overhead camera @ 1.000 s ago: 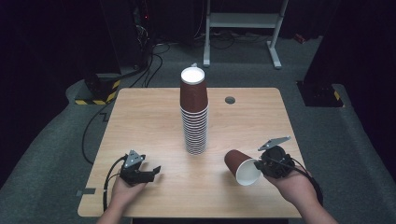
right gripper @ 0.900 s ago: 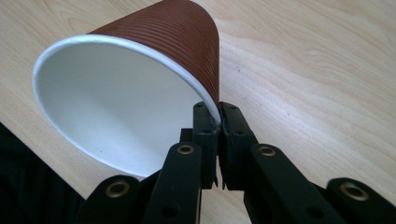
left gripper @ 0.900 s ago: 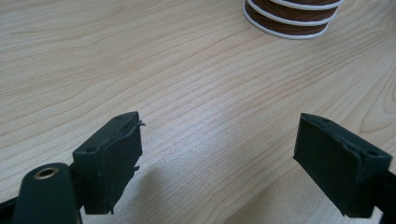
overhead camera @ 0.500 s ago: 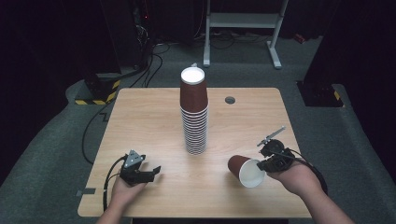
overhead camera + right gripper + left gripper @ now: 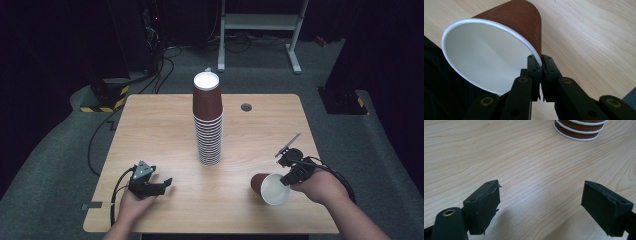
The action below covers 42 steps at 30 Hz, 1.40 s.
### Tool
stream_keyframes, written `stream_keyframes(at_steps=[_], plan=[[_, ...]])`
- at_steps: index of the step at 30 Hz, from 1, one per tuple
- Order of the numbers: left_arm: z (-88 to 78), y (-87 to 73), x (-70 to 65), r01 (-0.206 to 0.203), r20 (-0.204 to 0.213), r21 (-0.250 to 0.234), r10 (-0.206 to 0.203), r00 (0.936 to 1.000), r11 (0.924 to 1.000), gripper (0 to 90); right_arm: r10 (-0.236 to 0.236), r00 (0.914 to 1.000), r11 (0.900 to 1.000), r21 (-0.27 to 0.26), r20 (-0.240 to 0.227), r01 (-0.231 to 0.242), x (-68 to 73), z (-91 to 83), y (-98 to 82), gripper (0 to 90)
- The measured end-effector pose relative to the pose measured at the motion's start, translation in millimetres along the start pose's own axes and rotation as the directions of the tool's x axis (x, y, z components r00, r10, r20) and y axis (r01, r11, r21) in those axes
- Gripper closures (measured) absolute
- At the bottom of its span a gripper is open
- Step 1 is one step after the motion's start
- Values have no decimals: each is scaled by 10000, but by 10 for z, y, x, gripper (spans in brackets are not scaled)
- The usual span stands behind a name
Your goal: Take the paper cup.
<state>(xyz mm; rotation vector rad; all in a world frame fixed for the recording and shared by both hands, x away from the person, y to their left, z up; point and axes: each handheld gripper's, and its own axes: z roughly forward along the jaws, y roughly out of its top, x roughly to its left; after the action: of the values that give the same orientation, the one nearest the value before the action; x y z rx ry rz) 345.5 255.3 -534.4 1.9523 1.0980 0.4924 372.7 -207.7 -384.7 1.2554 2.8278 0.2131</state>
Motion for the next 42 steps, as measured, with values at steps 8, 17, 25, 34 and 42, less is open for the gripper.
stream_keyframes(at_steps=[8, 17, 25, 34, 42], plan=[[6, 1, -5, 7, -6, 25, -7, 10000, 10000, 159, -4, 10000, 9997, 246, -50, 5, 2, 66, -8, 854], [5, 3, -7, -13, -13, 72, 13, 10000, 10000, 160, 100, 9999, 9993, 353, -54, -98, -24, 96, 12, 849], [5, 2, -6, -2, 6, 62, 2, 10000, 10000, 160, 215, 9997, 9995, 228, 96, -217, -42, 99, 34, 832], [5, 2, -7, -11, 1, 74, 11, 10000, 10000, 160, 239, 9991, 9996, -186, 352, -233, -58, 80, 71, 821], [5, 2, -7, -9, -15, 77, 10, 10000, 10000, 160, 353, 9973, 9979, -559, 639, -318, -47, 60, 116, 827]])
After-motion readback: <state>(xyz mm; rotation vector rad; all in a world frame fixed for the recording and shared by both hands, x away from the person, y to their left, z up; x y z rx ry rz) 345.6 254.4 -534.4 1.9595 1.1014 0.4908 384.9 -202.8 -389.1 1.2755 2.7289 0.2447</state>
